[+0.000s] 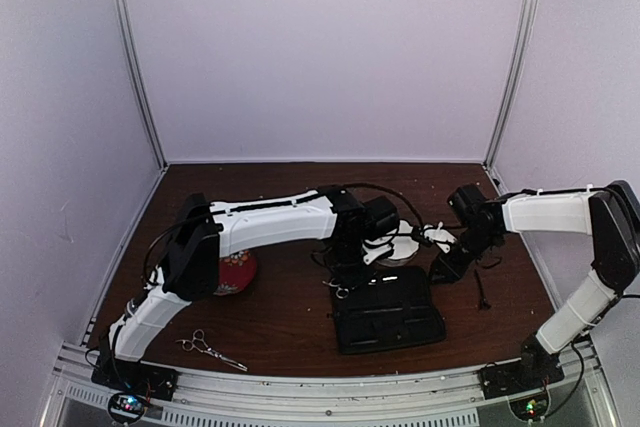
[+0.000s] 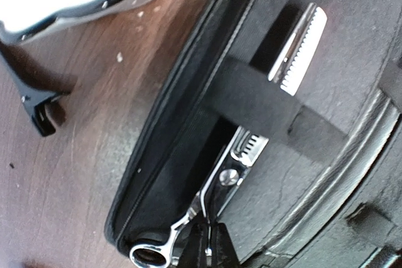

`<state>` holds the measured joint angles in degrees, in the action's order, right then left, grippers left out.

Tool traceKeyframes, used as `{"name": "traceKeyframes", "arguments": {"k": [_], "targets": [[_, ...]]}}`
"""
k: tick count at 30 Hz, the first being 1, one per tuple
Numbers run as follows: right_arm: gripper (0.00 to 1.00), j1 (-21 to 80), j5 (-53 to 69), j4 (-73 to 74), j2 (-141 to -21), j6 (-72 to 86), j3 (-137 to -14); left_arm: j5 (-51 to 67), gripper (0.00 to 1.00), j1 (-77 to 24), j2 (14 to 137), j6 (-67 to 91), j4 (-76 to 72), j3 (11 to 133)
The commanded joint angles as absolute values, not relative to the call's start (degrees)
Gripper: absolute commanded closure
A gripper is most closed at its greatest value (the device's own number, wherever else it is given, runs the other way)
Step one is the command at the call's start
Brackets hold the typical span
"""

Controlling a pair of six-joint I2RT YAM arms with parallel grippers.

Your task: Sort the hair-cutting tools

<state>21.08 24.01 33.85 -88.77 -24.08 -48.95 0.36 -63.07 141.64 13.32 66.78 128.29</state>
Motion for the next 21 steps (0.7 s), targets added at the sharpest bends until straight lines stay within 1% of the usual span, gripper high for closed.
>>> {"name": "traceKeyframes", "arguments": {"k": [1,12,21], "targets": [[0.66,20.73,25.03,34.52,-89.29,-23.31,-50.38,3.41,1.0,-63.02,143.0,12.57,63.41,130.71],[0.66,20.82,27.04,34.98,-90.18,-22.47,-50.98,3.62,1.0,-63.02,143.74,10.39,55.33,128.22],[0.66,20.82,26.36,35.75,-90.56,-22.13,-51.68,4.09,1.0,-63.02,143.88,9.05,53.97,128.43]]}}
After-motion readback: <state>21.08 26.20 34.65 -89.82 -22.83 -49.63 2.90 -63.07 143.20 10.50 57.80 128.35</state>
